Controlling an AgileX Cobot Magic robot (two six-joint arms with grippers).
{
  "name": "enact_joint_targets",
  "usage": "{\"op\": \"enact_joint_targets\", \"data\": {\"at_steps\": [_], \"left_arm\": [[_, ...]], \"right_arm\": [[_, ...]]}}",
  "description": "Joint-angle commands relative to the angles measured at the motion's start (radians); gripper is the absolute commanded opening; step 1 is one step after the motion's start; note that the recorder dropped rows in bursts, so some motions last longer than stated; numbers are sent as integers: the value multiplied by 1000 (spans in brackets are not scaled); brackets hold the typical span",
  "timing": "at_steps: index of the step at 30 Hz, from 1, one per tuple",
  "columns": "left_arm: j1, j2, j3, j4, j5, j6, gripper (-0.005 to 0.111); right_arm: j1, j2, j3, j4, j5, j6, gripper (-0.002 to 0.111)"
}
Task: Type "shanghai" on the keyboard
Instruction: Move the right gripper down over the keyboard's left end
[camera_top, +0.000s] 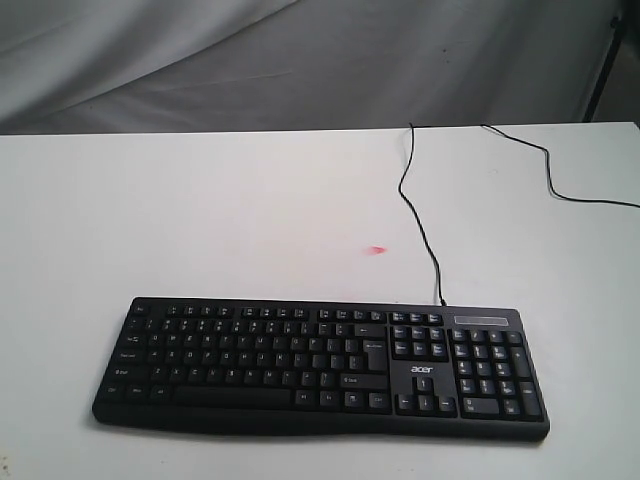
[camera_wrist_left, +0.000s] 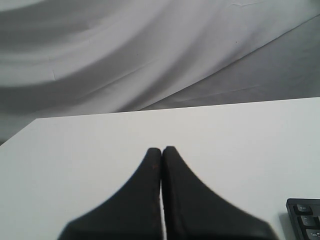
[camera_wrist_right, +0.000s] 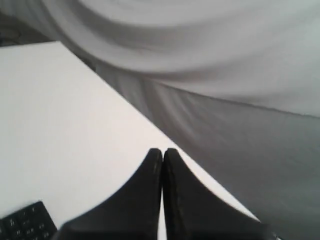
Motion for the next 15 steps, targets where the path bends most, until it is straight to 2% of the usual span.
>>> {"op": "enact_joint_targets", "data": {"at_steps": [1, 8, 15], "left_arm": [[-4, 3, 5, -1, -4, -3, 1], [-4, 3, 5, -1, -4, -3, 1], [-4, 3, 5, -1, -4, -3, 1]], "right_arm": [[3, 99, -8, 57, 27, -110, 0], [3, 252, -8, 219, 48, -361, 0], [3, 371, -8, 550, 40, -720, 0]]}}
